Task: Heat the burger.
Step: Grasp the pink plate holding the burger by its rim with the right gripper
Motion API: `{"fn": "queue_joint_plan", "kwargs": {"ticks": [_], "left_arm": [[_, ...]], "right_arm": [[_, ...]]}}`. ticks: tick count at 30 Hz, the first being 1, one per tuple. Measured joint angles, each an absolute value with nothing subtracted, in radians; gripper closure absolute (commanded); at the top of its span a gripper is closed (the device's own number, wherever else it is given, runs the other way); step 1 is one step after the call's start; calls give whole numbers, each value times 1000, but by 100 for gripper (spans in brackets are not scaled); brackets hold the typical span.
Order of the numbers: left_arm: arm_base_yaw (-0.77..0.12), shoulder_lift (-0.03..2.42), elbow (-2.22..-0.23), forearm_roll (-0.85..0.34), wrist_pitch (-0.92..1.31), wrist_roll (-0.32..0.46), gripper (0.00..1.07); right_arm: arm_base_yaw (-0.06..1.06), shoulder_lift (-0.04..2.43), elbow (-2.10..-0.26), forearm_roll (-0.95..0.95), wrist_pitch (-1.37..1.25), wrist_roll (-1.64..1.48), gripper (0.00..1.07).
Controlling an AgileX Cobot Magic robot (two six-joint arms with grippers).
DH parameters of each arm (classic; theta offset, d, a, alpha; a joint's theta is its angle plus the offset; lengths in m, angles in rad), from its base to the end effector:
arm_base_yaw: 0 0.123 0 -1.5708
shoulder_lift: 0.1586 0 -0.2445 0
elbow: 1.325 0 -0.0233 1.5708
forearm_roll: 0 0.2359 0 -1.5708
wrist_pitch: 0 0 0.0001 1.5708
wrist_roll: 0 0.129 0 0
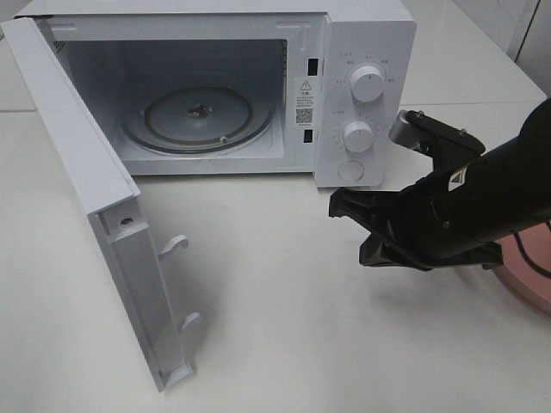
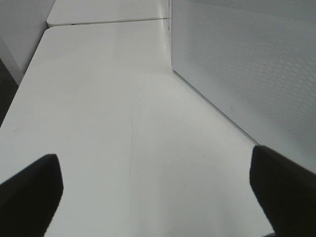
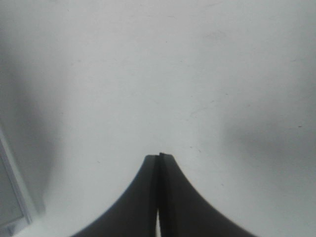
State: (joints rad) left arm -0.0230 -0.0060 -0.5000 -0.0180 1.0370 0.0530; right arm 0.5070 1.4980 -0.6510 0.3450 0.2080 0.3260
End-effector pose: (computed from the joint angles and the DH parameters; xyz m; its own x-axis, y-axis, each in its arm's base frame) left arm 0.0573 -0.0033 0.2559 -0.4272 0.0537 -0.9026 0.0558 0.9979 0.0329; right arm 0.2423 0.1449 0.1158 -0.8826 0.2131 -0.4191 0.0310 0.9158 0.4005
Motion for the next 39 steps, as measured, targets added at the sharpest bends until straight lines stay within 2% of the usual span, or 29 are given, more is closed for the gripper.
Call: {"fn": "queue_joint_plan", "kwargs": {"ticks": [7,14,19,21,22,23,24,25,26,27,28,29,30,31,32,34,39], "left_arm": [[-23,-6,-500,-18,1037,53,9],[-23,-6,-500,-18,1037,53,9],[-23,-6,-500,-18,1037,53,9],[-23,-6,-500,-18,1037,53,9],[-23,-6,-500,-18,1037,53,9],[-23,-6,-500,-18,1037,53,9],[-23,-6,-500,-18,1037,53,9],[-23,-6,-500,-18,1037,53,9],[-23,-6,-500,-18,1037,53,9],[-23,-6,-500,-18,1037,53,9],[-23,-6,-500,-18,1037,53,9],[-23,-6,-500,-18,1037,53,9],[-23,-6,-500,-18,1037,53,9],[-23,-6,-500,-18,1037,53,9],[-23,-6,-500,-18,1037,53,9],[-23,-6,-500,-18,1037,53,9],[-23,-6,-500,-18,1037,53,9]], "right_arm": [[470,1454,-742,128,468,220,103],[470,1450,-807,88,638,121,99],[453,1450,-831,73,730,83,90],[421,1450,-835,58,762,76,80],[421,1450,-835,58,762,76,80],[411,1450,-835,52,769,74,75],[388,1450,-835,33,785,65,62],[388,1450,-835,33,785,65,62],[366,1450,-835,15,792,53,48],[366,1450,-835,15,792,53,48],[358,1450,-835,0,793,50,39],[338,1450,-835,-17,793,49,24],[338,1450,-835,-17,793,49,24],[318,1450,-835,-35,793,45,11],[318,1450,-835,-35,793,45,11],[293,1450,-835,-64,793,36,5],[246,1450,-835,-74,793,19,6]]}}
